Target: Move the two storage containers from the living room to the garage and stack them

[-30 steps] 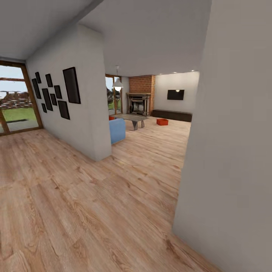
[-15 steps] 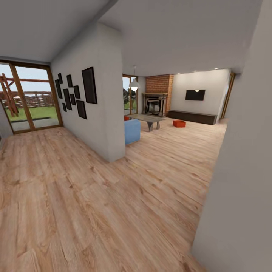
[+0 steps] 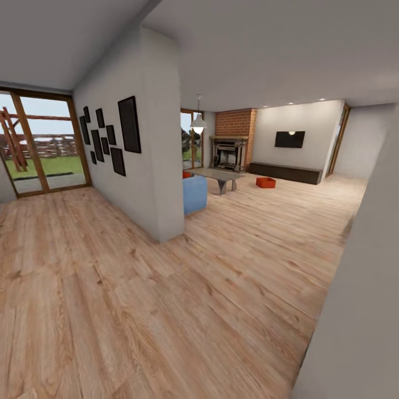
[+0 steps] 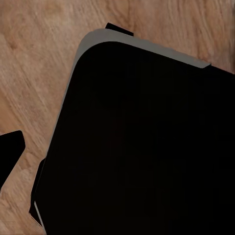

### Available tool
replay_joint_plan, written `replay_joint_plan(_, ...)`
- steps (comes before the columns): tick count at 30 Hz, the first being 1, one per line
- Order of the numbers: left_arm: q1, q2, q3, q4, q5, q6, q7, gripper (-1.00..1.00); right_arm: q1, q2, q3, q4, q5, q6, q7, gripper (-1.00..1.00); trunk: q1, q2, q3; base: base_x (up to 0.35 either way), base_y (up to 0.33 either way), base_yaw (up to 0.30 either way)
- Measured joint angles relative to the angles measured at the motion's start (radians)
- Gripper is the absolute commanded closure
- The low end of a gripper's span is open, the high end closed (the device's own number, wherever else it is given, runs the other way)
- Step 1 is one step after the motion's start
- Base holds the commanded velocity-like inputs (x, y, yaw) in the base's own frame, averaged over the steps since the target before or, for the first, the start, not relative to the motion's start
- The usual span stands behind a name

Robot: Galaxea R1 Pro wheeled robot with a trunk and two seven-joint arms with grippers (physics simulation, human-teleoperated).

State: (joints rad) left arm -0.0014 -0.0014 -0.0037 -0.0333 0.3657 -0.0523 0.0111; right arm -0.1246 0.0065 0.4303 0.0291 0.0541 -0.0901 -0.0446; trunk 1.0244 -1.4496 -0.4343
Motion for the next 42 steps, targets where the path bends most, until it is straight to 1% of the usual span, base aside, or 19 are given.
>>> replay_joint_plan(21, 0.0, 0.001, 0.001, 0.0, -0.001, 0.004, 0.0, -1.0, 0.0, 0.003, -0.001, 0.0, 0.0, -0.005, -0.009, -1.0, 0.0, 0.0, 0.0, 0.325, 0.0, 0.0)
replay_joint_plan(27, 0.0, 0.0, 0.001, 0.0, -0.001, 0.004, 0.0, -1.0, 0.0, 0.004, -0.002, 0.0, -0.002, -0.037, -0.01, -1.0, 0.0, 0.0, 0.0, 0.325, 0.0, 0.0)
replay_joint_plan(37, 0.0, 0.0, 0.001, 0.0, -0.002, 0.003, 0.0, -1.0, 0.0, 0.003, -0.005, 0.0, -0.004, -0.051, -0.014, -1.0, 0.0, 0.0, 0.0, 0.325, 0.0, 0.0)
replay_joint_plan(42, 0.0, 0.0, 0.0, 0.0, -0.002, 0.002, 0.0, -1.0, 0.0, 0.005, -0.006, 0.0, -0.005, -0.076, -0.014, -1.0, 0.0, 0.0, 0.0, 0.325, 0.0, 0.0)
